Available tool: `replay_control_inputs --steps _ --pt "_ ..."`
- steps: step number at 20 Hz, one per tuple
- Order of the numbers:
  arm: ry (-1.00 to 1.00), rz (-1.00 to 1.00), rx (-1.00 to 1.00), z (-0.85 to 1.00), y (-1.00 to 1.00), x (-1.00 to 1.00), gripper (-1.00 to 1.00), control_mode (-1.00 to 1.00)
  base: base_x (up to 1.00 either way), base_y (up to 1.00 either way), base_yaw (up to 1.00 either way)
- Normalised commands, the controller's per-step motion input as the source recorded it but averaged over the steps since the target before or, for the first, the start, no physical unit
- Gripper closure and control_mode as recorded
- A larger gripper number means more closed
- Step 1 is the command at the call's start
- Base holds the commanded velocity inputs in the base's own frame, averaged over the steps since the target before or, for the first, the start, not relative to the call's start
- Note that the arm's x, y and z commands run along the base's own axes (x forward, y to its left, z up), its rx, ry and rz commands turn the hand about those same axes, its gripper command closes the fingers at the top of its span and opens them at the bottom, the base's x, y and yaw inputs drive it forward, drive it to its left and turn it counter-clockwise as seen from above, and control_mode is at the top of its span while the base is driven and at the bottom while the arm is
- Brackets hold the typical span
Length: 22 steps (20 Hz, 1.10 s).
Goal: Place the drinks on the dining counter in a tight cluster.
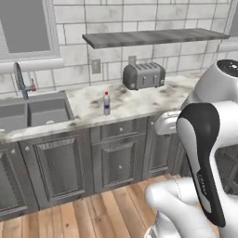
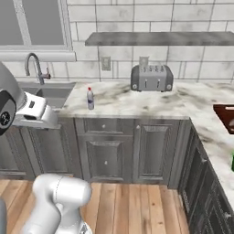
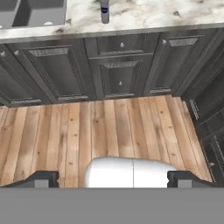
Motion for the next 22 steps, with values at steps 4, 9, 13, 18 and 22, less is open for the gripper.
replay_control_inputs --steps 4,9,13,18,22 --pt "0.0 0.0 0.0 0.0 0.0 0.0 -1.0 1.0 1.0 0.3 0.08" --pt "0.0 0.0 0.0 0.0 0.0 0.0 -1.0 1.0 0.99 -0.25 0.34" --pt "0.0 0.0 0.0 0.0 0.0 0.0 -1.0 1.0 0.88 -0.26 0.24" --pt "0.0 0.0 0.0 0.0 0.0 0.0 -1.0 1.0 0.42 -0.5 0.02" --pt "0.0 0.0 0.0 0.0 0.0 0.0 -1.0 1.0 0.23 -0.05 -0.36"
